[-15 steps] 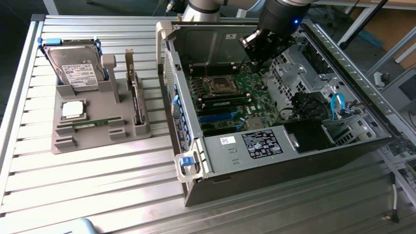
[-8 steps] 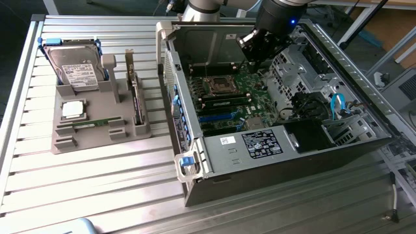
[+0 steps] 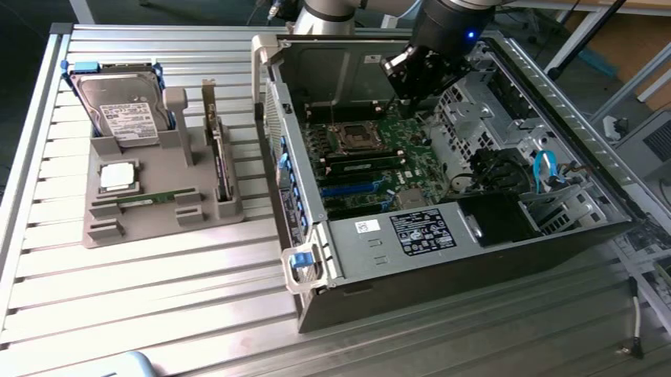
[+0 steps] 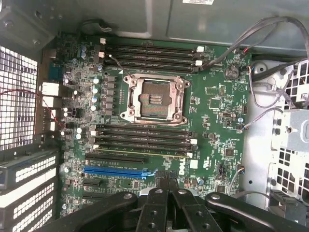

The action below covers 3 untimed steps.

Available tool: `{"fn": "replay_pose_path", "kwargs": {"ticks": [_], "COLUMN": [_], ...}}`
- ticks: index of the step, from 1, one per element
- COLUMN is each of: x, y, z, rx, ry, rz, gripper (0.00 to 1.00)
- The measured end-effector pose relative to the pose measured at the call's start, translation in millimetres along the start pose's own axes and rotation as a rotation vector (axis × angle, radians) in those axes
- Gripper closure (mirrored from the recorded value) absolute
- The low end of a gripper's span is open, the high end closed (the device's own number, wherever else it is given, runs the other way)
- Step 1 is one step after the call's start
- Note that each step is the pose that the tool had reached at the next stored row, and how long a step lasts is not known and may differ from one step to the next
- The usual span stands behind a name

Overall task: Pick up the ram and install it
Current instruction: 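Press down the ram until it locks into place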

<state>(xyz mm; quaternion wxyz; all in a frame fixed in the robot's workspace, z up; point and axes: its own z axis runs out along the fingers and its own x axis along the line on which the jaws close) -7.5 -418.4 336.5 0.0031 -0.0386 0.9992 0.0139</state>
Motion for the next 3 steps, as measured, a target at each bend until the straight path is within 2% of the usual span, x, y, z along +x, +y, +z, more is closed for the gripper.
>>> {"fn": "replay_pose_path", "kwargs": {"ticks": [3], "x": [0.0], "y": [0.0], "z": [0.0], "rx": [0.0000], "ry": [0.0000], "rz": [0.000], "gripper": [0.89]}}
